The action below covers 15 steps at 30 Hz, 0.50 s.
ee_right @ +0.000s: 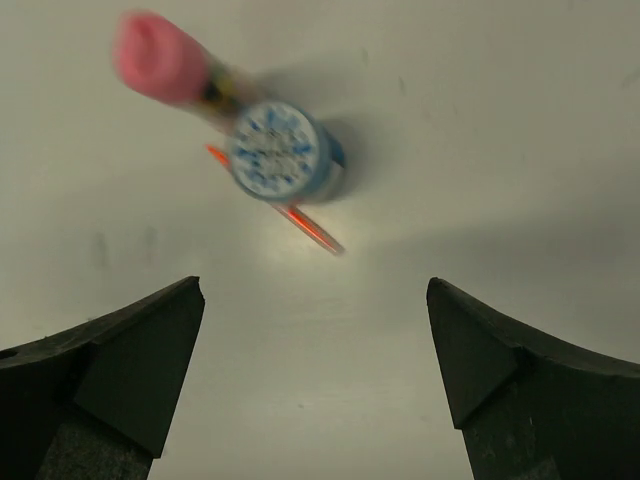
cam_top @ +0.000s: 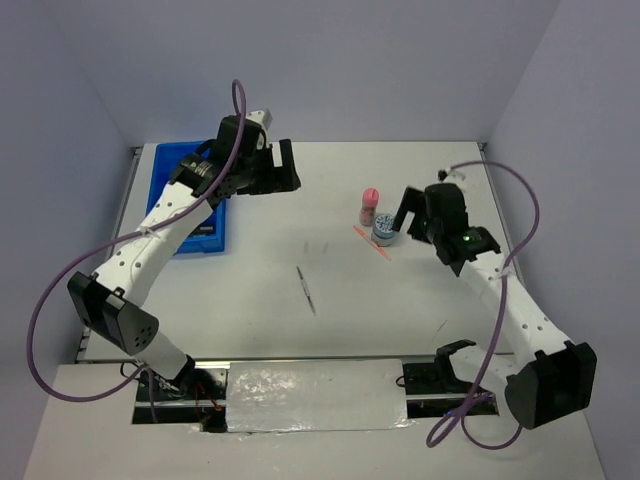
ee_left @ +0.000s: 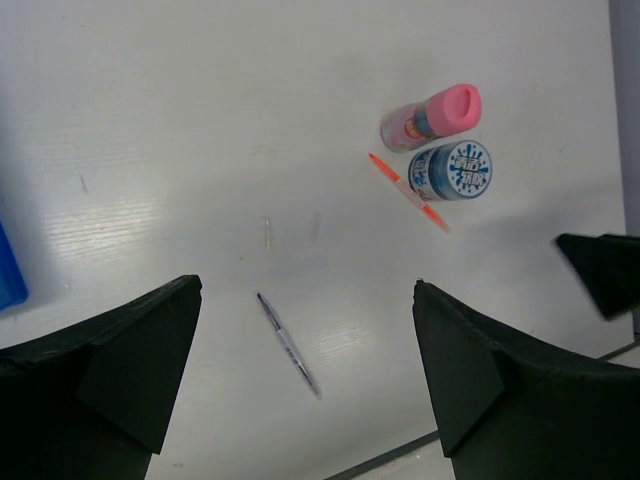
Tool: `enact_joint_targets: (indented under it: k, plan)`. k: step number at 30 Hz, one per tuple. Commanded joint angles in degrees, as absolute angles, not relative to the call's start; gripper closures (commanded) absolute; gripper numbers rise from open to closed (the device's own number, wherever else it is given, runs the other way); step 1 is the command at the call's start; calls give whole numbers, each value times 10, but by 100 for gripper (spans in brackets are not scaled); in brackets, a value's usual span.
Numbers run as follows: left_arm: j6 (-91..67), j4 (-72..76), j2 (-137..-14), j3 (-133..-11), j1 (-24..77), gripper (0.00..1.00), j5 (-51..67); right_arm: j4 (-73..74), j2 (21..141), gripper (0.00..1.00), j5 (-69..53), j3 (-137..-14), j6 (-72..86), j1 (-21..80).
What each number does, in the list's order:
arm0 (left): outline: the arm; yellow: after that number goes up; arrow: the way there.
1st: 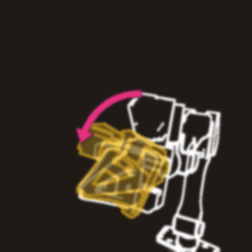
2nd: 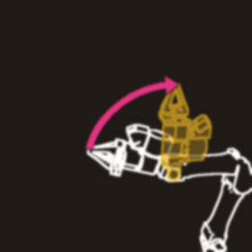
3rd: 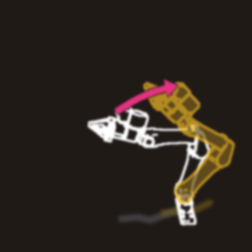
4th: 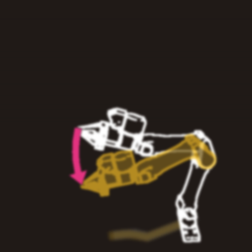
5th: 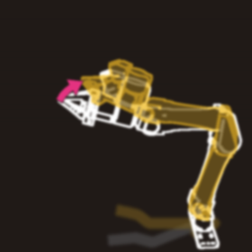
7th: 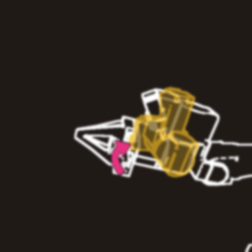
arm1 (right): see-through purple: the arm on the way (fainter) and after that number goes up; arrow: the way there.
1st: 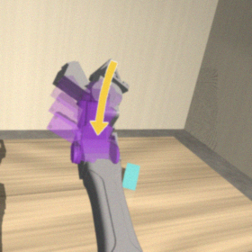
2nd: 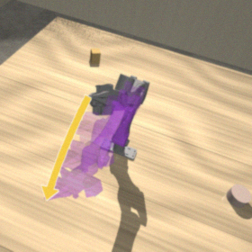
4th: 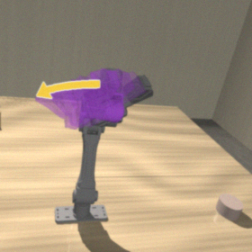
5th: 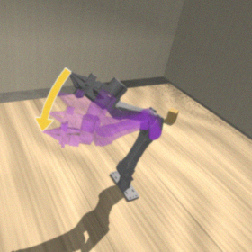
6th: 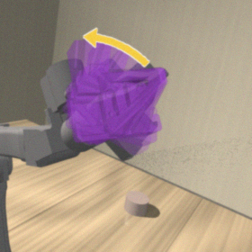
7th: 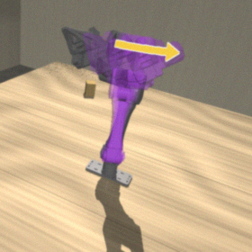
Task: Sort the stationery into containers
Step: Pick up the stationery from the center of the board.
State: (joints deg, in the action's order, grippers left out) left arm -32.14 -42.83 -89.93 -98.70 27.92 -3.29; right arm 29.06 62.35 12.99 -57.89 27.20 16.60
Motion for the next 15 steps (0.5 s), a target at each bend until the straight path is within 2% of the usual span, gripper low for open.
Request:
enact_joint_targets:
  k: [1,5,8,10,15]
  plan:
    - [-340,-385,-902,-1030,292,1,15,267,607,0,108,-491,284,131]
    - [-329,-377,-937,-1038,346,1,4,230,554,0,84,-410,330,84]
    - [-358,-382,-956,-1039,358,1,8,173,540,0,33,-382,264,80]
    - [-374,-374,-943,-1015,358,1,11,151,570,0,-20,-378,215,78]
    - [-347,-411,-916,-1015,358,1,4,113,634,1,-25,-382,143,79]
